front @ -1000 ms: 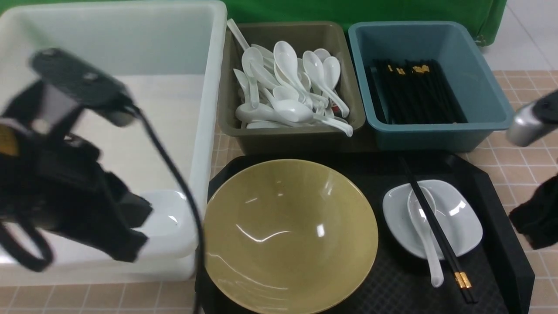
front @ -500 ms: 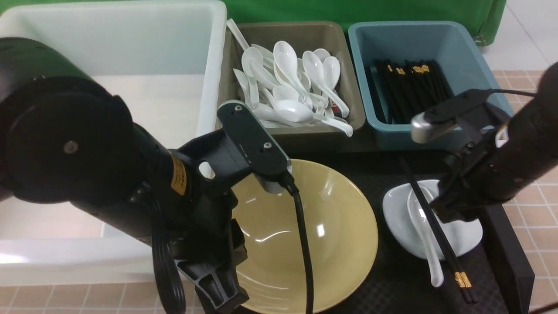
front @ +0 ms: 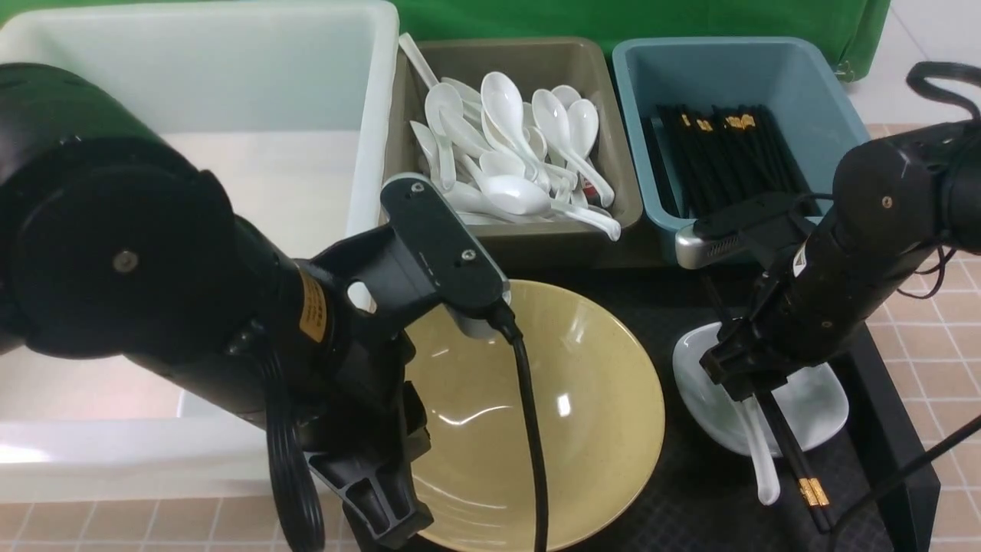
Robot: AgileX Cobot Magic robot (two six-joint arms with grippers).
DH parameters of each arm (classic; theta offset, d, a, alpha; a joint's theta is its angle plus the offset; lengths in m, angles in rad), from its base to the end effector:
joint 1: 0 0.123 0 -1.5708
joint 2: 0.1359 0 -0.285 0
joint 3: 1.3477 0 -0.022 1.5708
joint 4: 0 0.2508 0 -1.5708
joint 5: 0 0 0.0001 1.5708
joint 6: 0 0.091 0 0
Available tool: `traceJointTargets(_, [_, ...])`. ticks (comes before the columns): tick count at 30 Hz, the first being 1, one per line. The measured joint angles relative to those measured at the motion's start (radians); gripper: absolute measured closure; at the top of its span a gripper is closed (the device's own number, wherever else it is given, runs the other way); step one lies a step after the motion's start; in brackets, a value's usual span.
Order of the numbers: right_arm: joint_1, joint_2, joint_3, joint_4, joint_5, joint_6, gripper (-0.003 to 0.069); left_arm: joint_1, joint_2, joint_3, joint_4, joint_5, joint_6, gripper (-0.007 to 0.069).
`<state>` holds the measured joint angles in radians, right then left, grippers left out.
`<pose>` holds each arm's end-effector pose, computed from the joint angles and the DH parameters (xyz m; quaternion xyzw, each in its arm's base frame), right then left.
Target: On brown table put chopsticks spoon bowls plates into blue grey white boxes.
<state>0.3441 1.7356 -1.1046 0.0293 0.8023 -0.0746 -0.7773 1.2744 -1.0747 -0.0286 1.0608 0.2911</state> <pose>0.3106 0.1133 0.1956 -0.1977 0.9738 0.0266 0.1095 0.1704 -0.1708 0.3141 0.4953 0.8459 -0.0607 0.1883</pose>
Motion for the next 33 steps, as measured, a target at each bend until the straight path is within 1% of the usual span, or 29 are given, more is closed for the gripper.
traceJointTargets(2, [0.000, 0.006, 0.000, 0.000, -0.002, 0.001, 0.0321, 0.000, 0.000, 0.009, 0.008, -0.007, 0.000, 0.0623])
traceJointTargets(5, [0.000, 0.011, 0.000, 0.000, -0.005, 0.005, 0.0399, 0.000, 0.000, 0.031, 0.014, -0.027, 0.000, 0.0623])
traceJointTargets(6, [0.000, 0.011, 0.000, 0.000, -0.005, 0.013, 0.0414, 0.000, 0.000, 0.035, 0.017, -0.032, 0.000, 0.0623])
traceJointTargets(7, [0.000, 0.011, 0.000, 0.000, -0.005, 0.021, 0.0447, 0.000, 0.000, 0.039, 0.019, -0.032, 0.000, 0.0623])
traceJointTargets(10, [0.000, 0.011, 0.000, -0.001, -0.005, 0.030, 0.0489, 0.000, 0.000, 0.043, 0.022, -0.034, 0.000, 0.0623])
traceJointTargets(14, [0.000, 0.011, -0.011, -0.001, 0.015, 0.050, 0.0498, 0.000, 0.000, 0.043, 0.029, -0.055, -0.009, 0.0623])
traceJointTargets(19, [0.000, -0.033, -0.063, -0.001, 0.092, 0.040, 0.0498, 0.006, 0.000, 0.043, 0.049, -0.122, -0.098, 0.0623])
traceJointTargets(21, [0.000, -0.058, -0.084, -0.001, 0.105, 0.029, 0.0498, 0.020, 0.000, 0.043, 0.050, -0.147, -0.121, 0.0623])
traceJointTargets(23, [0.000, -0.101, -0.133, -0.006, 0.107, 0.018, 0.0498, 0.073, 0.006, 0.043, 0.046, -0.216, -0.154, 0.0623])
traceJointTargets(24, [0.000, -0.106, -0.142, -0.009, 0.106, 0.018, 0.0498, 0.073, 0.006, 0.043, 0.046, -0.222, -0.156, 0.0623])
traceJointTargets(26, [0.000, -0.123, -0.213, -0.048, 0.076, 0.016, 0.0498, 0.145, 0.021, 0.043, 0.016, -0.313, -0.162, 0.0623])
traceJointTargets(27, [0.000, -0.123, -0.224, -0.054, 0.067, 0.016, 0.0498, 0.156, 0.027, 0.043, 0.010, -0.328, -0.162, 0.0623])
traceJointTargets(29, [-0.006, -0.112, -0.294, -0.091, -0.028, 0.018, 0.0498, 0.212, 0.053, 0.043, -0.028, -0.427, -0.152, 0.0623])
traceJointTargets(33, [-0.045, -0.044, -0.417, -0.100, -0.153, 0.048, 0.0498, 0.233, 0.095, 0.001, -0.050, -0.549, -0.131, 0.0623])
